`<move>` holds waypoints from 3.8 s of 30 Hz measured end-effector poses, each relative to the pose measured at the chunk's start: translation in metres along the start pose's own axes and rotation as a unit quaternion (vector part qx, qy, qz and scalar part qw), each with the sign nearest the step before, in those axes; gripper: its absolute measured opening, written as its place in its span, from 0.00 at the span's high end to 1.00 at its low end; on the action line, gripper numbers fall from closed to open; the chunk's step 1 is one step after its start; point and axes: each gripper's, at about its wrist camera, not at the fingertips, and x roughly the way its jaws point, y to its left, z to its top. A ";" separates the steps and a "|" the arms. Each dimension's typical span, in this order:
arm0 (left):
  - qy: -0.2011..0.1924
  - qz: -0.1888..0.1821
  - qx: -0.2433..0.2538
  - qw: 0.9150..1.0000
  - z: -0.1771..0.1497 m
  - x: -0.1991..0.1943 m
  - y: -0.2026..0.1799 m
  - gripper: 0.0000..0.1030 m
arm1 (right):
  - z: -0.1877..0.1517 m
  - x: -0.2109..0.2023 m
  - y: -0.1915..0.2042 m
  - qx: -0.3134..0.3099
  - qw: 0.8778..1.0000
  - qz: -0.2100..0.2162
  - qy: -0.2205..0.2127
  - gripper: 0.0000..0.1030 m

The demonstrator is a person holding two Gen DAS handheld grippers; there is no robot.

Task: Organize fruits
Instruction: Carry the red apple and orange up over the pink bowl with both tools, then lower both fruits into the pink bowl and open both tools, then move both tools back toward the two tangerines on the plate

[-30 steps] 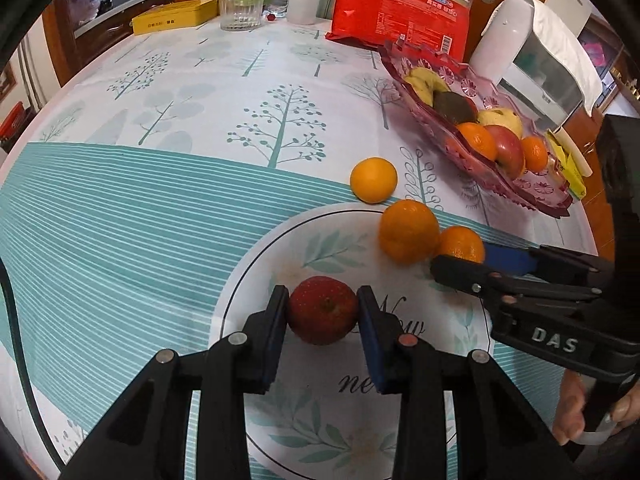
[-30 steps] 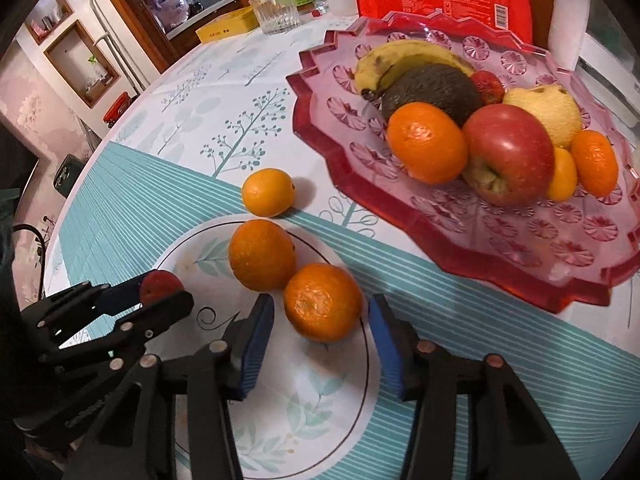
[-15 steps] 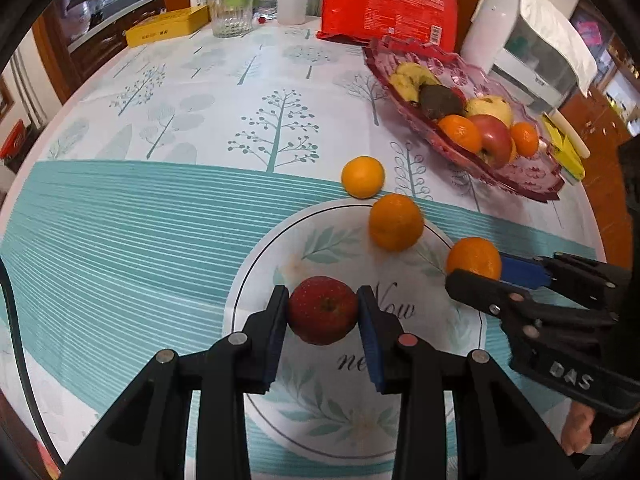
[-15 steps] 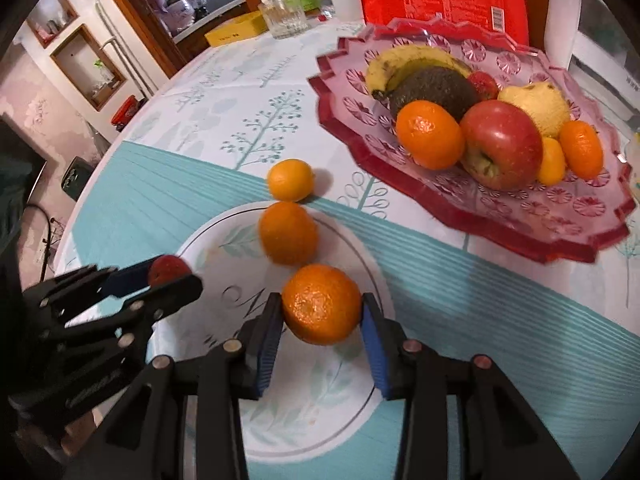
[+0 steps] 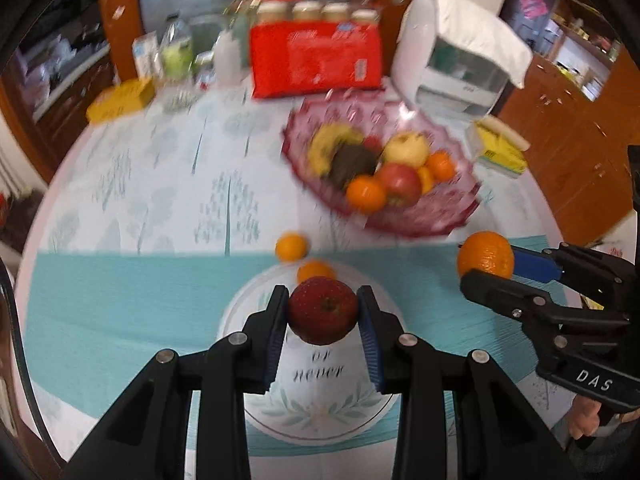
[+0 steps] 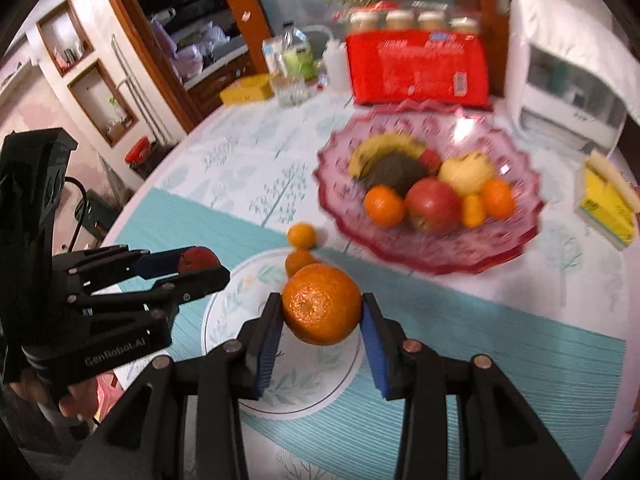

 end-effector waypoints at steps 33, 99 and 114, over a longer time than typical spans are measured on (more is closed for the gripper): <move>0.003 -0.004 0.054 0.999 0.207 0.121 -0.035 0.68 | 0.176 0.060 -0.132 0.114 0.990 -0.073 -0.045 0.62; -0.021 0.010 0.045 0.999 0.133 0.009 -0.004 0.18 | 0.118 0.017 -0.086 0.125 0.988 -0.090 -0.031 0.53; -0.075 0.032 0.065 0.995 0.113 -0.090 0.031 0.11 | 0.097 -0.054 -0.018 0.072 0.991 -0.085 -0.073 0.51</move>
